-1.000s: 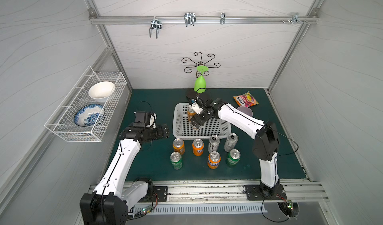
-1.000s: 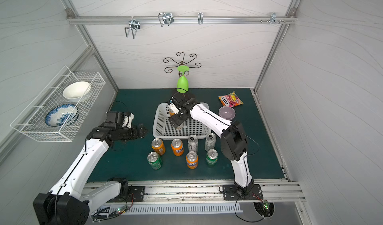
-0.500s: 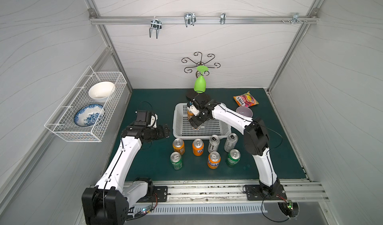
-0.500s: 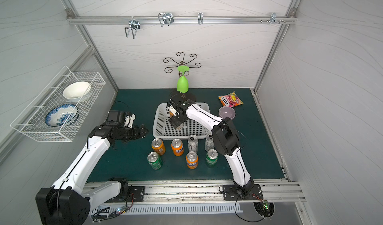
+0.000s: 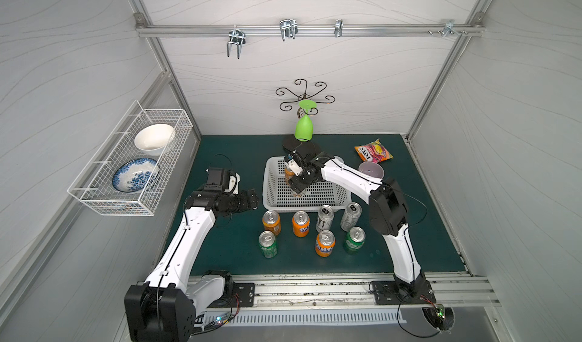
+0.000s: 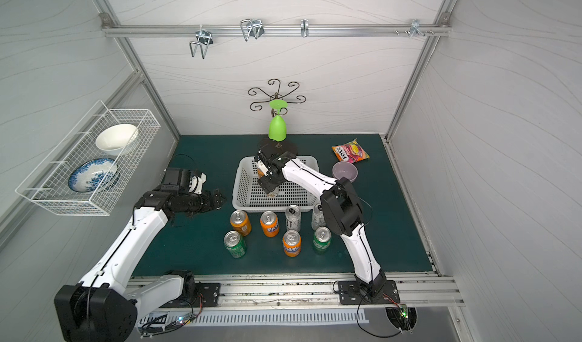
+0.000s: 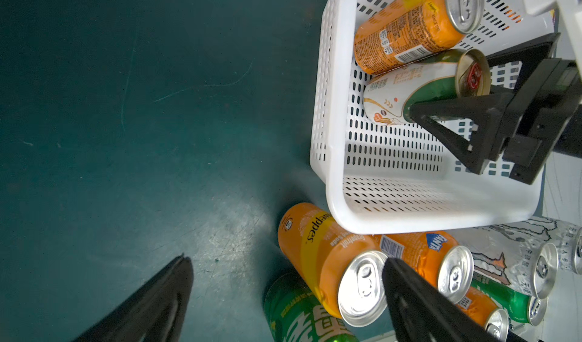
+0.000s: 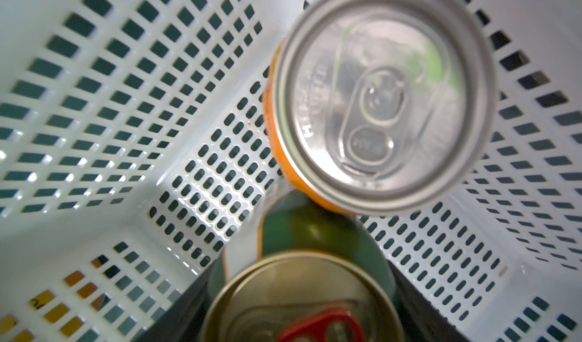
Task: Take out the drinks from the basket
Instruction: Pick up the drink from the basket.
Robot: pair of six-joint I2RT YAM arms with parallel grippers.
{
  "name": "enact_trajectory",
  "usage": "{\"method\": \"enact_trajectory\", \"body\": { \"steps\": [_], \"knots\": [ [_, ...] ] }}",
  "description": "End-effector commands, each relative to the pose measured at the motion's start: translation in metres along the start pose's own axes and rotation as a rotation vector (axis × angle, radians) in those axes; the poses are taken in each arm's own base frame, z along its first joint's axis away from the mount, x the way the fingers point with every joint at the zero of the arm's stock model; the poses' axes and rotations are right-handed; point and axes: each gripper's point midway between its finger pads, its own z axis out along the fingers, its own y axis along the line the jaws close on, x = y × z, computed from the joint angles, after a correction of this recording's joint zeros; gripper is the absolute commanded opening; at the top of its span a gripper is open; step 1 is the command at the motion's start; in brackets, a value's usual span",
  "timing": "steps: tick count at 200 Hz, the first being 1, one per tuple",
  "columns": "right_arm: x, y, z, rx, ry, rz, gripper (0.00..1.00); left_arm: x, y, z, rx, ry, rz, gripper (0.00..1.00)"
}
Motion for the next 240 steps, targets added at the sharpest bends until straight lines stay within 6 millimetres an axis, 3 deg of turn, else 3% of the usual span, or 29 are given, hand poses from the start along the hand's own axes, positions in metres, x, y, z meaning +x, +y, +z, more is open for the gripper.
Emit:
{"method": "enact_trajectory", "body": {
  "steps": [1,49,123,240],
  "knots": [
    [0.001,-0.004,0.001,0.01,0.007,0.008,0.7,-0.007,-0.004,-0.002,0.019,-0.018,0.014,0.98],
    [-0.005,0.003,-0.038,0.018,-0.049,-0.02,0.65,-0.007,-0.005,-0.002,0.026,-0.017,0.018,0.98],
    [-0.006,0.021,-0.126,0.027,-0.166,-0.043,0.65,-0.01,-0.006,-0.005,0.04,-0.025,0.014,0.98],
    [0.022,0.088,-0.247,-0.042,-0.295,-0.178,0.65,-0.011,-0.007,-0.005,0.05,-0.024,0.013,0.98]
  ]
}}
